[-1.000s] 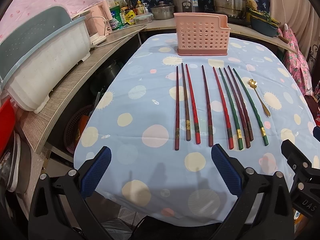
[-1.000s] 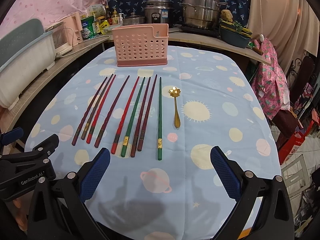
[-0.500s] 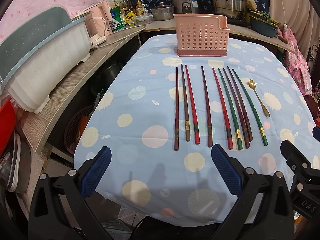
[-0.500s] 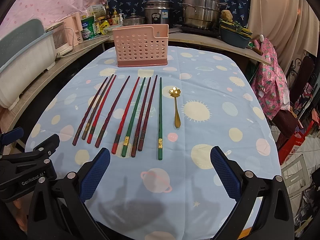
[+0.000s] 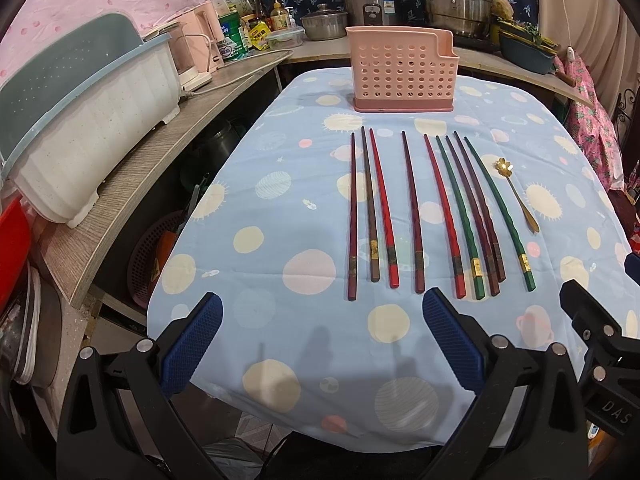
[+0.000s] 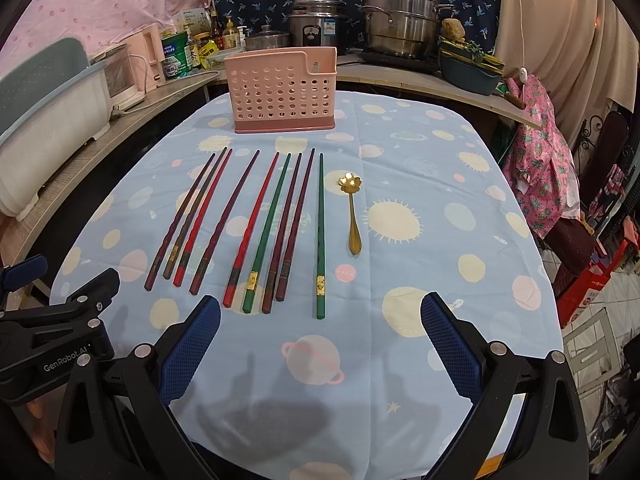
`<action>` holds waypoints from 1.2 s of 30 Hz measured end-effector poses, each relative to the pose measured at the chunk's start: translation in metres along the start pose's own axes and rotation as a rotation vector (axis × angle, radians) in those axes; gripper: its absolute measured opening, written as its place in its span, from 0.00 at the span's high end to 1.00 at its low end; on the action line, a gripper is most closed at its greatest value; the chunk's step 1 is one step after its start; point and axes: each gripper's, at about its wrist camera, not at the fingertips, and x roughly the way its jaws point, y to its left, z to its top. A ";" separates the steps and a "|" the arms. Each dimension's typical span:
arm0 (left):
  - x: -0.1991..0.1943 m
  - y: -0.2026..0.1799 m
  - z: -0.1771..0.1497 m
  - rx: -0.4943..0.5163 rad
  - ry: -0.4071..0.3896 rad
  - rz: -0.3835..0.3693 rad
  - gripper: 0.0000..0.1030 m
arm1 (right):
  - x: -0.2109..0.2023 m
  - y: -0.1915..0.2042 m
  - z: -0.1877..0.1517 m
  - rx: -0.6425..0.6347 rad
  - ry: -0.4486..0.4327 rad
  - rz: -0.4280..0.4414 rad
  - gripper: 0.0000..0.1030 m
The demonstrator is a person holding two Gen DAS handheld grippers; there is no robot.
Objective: Organize utensils
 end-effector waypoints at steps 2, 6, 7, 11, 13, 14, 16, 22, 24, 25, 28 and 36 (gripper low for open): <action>0.000 0.000 0.000 0.000 -0.001 0.000 0.07 | 0.000 0.000 0.000 0.000 0.001 0.001 0.07; 0.000 0.000 0.000 0.002 -0.003 0.001 0.07 | 0.000 0.000 -0.001 0.001 0.000 0.000 0.07; 0.000 -0.001 0.000 0.004 -0.004 0.001 0.07 | 0.001 0.000 -0.002 0.002 0.000 0.000 0.07; 0.001 -0.003 -0.001 0.007 0.001 -0.003 0.07 | 0.002 -0.002 -0.003 0.010 0.007 -0.001 0.07; 0.002 -0.003 -0.001 0.006 0.005 -0.006 0.07 | 0.003 -0.002 -0.002 0.012 0.009 -0.002 0.06; 0.003 -0.002 -0.001 0.004 0.008 -0.009 0.07 | 0.003 -0.002 -0.002 0.013 0.010 -0.004 0.06; 0.007 0.000 -0.001 -0.007 0.020 -0.021 0.07 | 0.005 -0.004 -0.001 0.018 0.014 -0.005 0.07; 0.031 0.019 0.005 -0.085 0.068 -0.062 0.07 | 0.013 -0.015 0.001 0.049 0.025 -0.007 0.07; 0.041 0.024 0.007 -0.106 0.077 -0.064 0.08 | 0.017 -0.019 0.002 0.061 0.029 -0.010 0.07; 0.045 0.026 0.007 -0.113 0.083 -0.072 0.08 | 0.019 -0.021 0.003 0.066 0.031 -0.010 0.07; 0.061 0.028 0.008 -0.118 0.102 -0.083 0.14 | 0.026 -0.027 0.006 0.076 0.040 -0.012 0.07; 0.095 0.022 0.011 -0.105 0.168 -0.107 0.27 | 0.044 -0.038 0.018 0.086 0.047 -0.022 0.12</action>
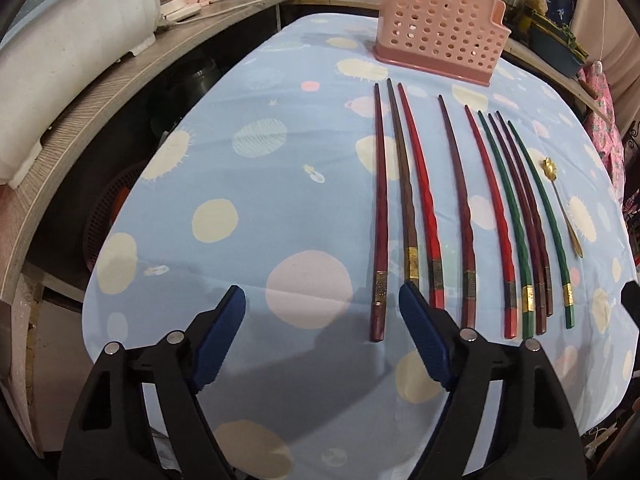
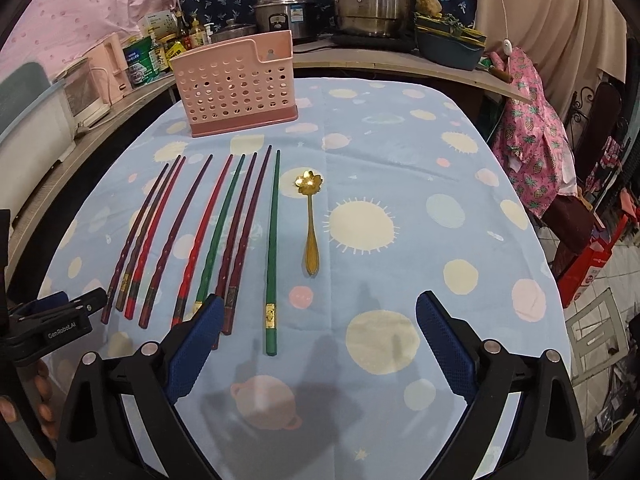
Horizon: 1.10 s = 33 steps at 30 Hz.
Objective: Organize utensils
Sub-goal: 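Grasp a dark brown chopstick with the left tool while the right tool grasps the gold spoon, then lift the chopstick with the left tool while the right tool carries the spoon toward the pink basket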
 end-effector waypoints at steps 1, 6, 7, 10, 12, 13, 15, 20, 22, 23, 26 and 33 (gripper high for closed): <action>0.002 -0.001 0.000 0.005 0.001 0.004 0.27 | 0.003 -0.002 0.003 0.001 0.000 0.000 0.13; 0.012 -0.001 0.003 0.007 0.030 0.011 0.39 | 0.024 -0.007 0.015 0.014 0.022 0.014 0.24; 0.014 0.001 0.004 0.004 0.034 0.013 0.42 | 0.028 -0.007 0.017 0.015 0.027 0.015 0.27; 0.013 0.001 0.006 0.014 0.028 0.010 0.55 | 0.042 -0.006 0.023 0.009 0.042 0.012 0.35; 0.013 -0.001 0.007 0.017 0.029 0.003 0.64 | 0.052 -0.006 0.027 0.010 0.055 0.019 0.41; 0.012 -0.002 0.007 0.019 0.030 0.002 0.69 | 0.057 -0.006 0.028 0.012 0.063 0.024 0.45; 0.012 -0.003 0.008 0.022 0.032 -0.003 0.76 | 0.066 -0.006 0.029 0.011 0.077 0.028 0.52; 0.013 -0.002 0.010 0.019 0.041 -0.015 0.89 | 0.085 -0.007 0.029 0.022 0.119 0.050 0.74; 0.013 -0.003 0.011 0.022 0.041 -0.014 0.90 | 0.089 -0.007 0.027 0.017 0.119 0.048 0.78; 0.013 -0.003 0.011 0.024 0.040 -0.015 0.91 | 0.088 -0.006 0.026 0.008 0.112 0.043 0.79; 0.014 -0.004 0.012 0.023 0.045 -0.019 0.92 | 0.087 -0.005 0.025 -0.011 0.108 0.037 0.84; 0.008 -0.002 0.018 0.008 0.043 -0.032 0.93 | 0.079 -0.010 0.029 0.010 0.103 0.056 0.90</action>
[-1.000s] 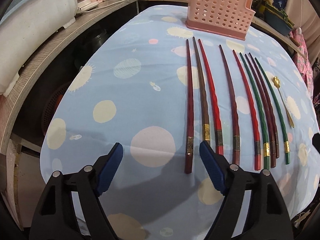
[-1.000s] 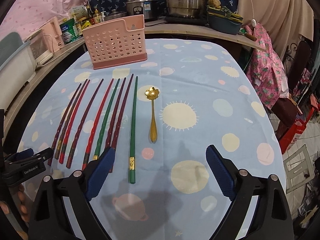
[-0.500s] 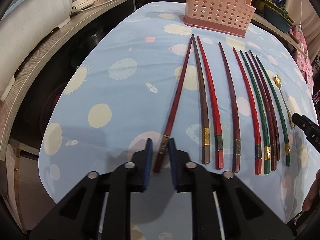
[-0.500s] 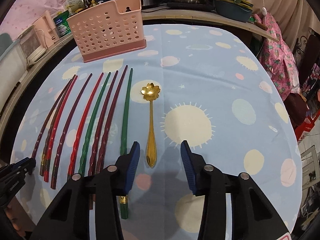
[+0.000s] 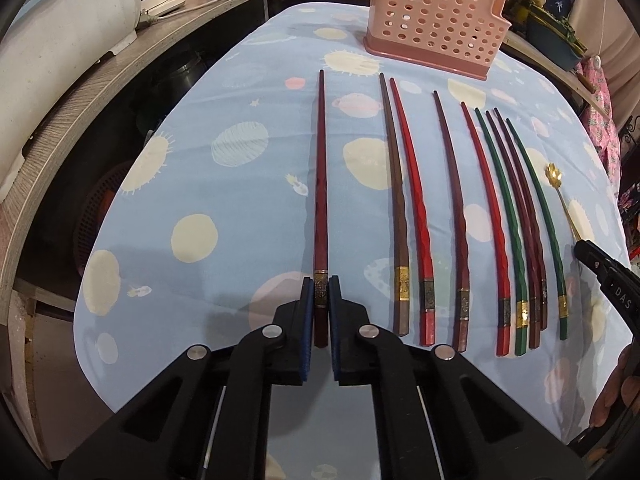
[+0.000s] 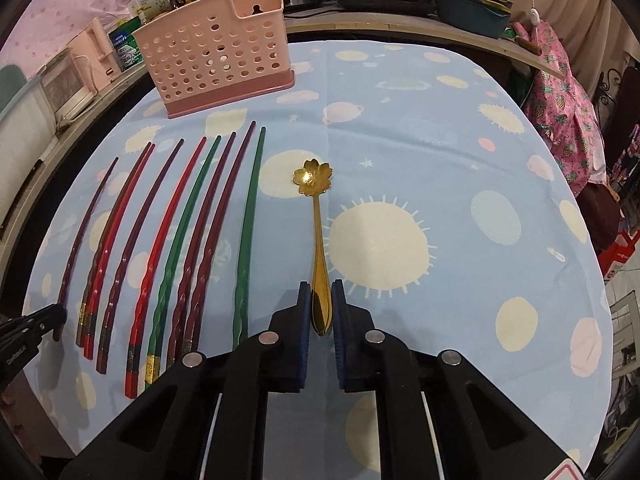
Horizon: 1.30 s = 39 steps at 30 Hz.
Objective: Organize utensils
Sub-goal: 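Lift the chopstick with the left tool while the right tool carries the spoon toward the pink basket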
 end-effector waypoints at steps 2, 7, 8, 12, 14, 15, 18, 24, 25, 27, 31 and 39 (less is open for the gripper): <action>-0.006 0.002 0.003 -0.009 -0.010 -0.003 0.93 | -0.007 -0.001 0.003 0.001 -0.013 0.003 0.90; -0.028 0.009 0.017 -0.037 -0.062 -0.015 0.93 | -0.030 -0.003 0.017 0.007 -0.059 0.011 0.91; -0.033 0.010 0.021 -0.043 -0.075 -0.020 0.93 | -0.035 -0.004 0.021 0.009 -0.071 0.012 0.92; -0.052 0.017 0.040 -0.068 -0.131 -0.038 0.93 | -0.050 -0.006 0.040 0.018 -0.111 0.019 0.98; -0.063 0.020 0.051 -0.076 -0.166 -0.040 0.93 | -0.056 -0.007 0.051 0.020 -0.131 0.013 0.98; -0.067 0.021 0.057 -0.081 -0.182 -0.041 0.93 | -0.058 -0.008 0.056 0.019 -0.139 0.013 0.98; -0.079 0.025 0.078 -0.094 -0.228 -0.041 0.93 | -0.062 -0.009 0.071 0.022 -0.164 0.017 0.98; -0.104 0.030 0.134 -0.118 -0.333 -0.045 0.93 | -0.068 -0.012 0.110 0.030 -0.217 0.042 0.98; -0.109 0.030 0.146 -0.120 -0.354 -0.042 0.94 | -0.070 -0.012 0.118 0.030 -0.229 0.046 0.98; -0.119 0.029 0.167 -0.124 -0.394 -0.039 0.93 | -0.073 -0.012 0.133 0.034 -0.257 0.056 0.98; -0.140 0.024 0.214 -0.133 -0.464 -0.053 0.93 | -0.078 -0.013 0.170 0.064 -0.298 0.106 0.98; -0.190 0.005 0.283 -0.164 -0.617 -0.130 0.93 | -0.082 0.001 0.243 0.070 -0.393 0.160 0.98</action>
